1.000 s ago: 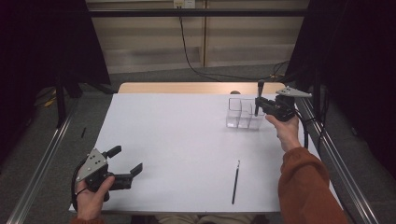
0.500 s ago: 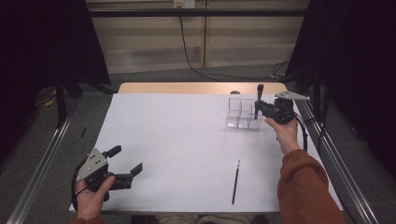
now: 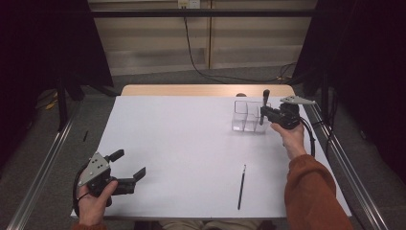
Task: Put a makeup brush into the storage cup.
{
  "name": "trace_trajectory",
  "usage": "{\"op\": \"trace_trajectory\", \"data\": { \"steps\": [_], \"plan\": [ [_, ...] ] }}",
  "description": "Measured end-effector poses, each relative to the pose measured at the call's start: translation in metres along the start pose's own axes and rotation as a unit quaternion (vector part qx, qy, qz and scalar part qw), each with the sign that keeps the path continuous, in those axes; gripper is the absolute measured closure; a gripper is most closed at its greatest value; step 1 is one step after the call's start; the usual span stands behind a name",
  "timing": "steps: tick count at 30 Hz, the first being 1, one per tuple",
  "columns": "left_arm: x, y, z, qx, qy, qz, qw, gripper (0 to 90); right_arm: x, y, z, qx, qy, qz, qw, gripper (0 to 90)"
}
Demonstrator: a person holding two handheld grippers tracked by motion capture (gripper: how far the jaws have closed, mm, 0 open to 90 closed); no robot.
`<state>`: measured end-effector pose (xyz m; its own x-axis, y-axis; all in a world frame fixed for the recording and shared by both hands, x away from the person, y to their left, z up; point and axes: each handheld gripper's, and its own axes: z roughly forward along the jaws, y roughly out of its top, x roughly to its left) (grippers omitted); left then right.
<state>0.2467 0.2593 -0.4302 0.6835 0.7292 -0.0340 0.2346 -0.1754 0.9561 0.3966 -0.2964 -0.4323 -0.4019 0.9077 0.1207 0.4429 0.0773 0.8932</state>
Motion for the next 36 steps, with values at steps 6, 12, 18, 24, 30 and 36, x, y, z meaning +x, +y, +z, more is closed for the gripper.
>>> {"op": "trace_trajectory", "data": {
  "steps": [6,12,18,24,30,36],
  "plan": [
    [0.000,0.000,0.000,-0.001,0.001,0.001,1.0000,1.9,0.000,-0.002,0.000,0.003,-0.001,0.003,1.0000,74.4],
    [0.000,0.000,0.000,0.000,0.000,0.001,1.0000,1.9,0.000,-0.004,-0.001,-0.004,0.000,0.005,1.0000,66.5],
    [0.000,0.000,0.000,0.000,0.000,0.000,1.0000,1.9,-0.001,-0.007,-0.007,-0.012,-0.002,0.010,0.9999,57.7],
    [0.001,0.000,-0.001,-0.001,0.001,0.001,1.0000,1.9,0.001,-0.005,-0.016,-0.027,-0.003,0.002,0.9996,44.0],
    [0.001,0.000,-0.001,-0.002,0.002,-0.001,1.0000,1.9,0.005,-0.004,-0.024,-0.024,0.006,-0.007,0.9997,27.6],
    [0.002,0.001,-0.001,-0.003,0.002,0.000,1.0000,1.9,0.009,-0.006,-0.032,-0.036,0.013,-0.006,0.9992,18.4]
  ]
}}
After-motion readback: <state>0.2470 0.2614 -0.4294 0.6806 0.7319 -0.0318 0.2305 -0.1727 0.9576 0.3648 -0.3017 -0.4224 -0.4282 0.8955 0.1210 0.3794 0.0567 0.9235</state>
